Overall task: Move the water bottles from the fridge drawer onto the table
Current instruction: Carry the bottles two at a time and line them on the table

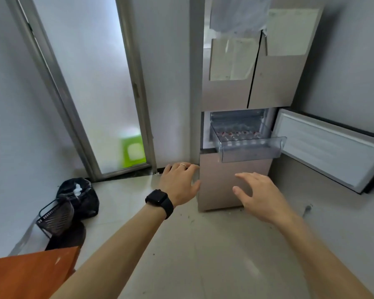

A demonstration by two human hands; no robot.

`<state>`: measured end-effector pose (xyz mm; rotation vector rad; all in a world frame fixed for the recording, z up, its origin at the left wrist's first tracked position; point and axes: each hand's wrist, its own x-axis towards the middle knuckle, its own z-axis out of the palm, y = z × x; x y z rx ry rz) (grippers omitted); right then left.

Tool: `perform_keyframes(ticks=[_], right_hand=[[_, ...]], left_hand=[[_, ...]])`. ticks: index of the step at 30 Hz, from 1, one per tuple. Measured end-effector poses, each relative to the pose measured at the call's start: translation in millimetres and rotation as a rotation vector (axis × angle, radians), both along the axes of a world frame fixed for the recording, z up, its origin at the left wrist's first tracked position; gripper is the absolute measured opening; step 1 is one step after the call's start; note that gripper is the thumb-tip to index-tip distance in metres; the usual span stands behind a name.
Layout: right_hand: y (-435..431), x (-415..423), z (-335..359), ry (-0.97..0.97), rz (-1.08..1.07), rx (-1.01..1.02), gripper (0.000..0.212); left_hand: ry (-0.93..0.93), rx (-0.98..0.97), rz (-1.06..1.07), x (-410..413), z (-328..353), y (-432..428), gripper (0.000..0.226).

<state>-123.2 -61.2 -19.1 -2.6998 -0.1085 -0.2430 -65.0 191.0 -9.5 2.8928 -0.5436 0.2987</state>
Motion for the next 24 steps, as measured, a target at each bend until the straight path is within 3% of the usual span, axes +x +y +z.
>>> perform_keyframes(ticks=[12,24], right_hand=[[-101,169,-4,0.032,-0.211,0.071,0.051],[-218,321,-59,0.196,-0.27,0.17,0.058]], left_hand=[[0.081,-0.017,-0.162,214,-7,-104,0.047],[0.237,0.063,-0.253,376,-75,-228,0.049]])
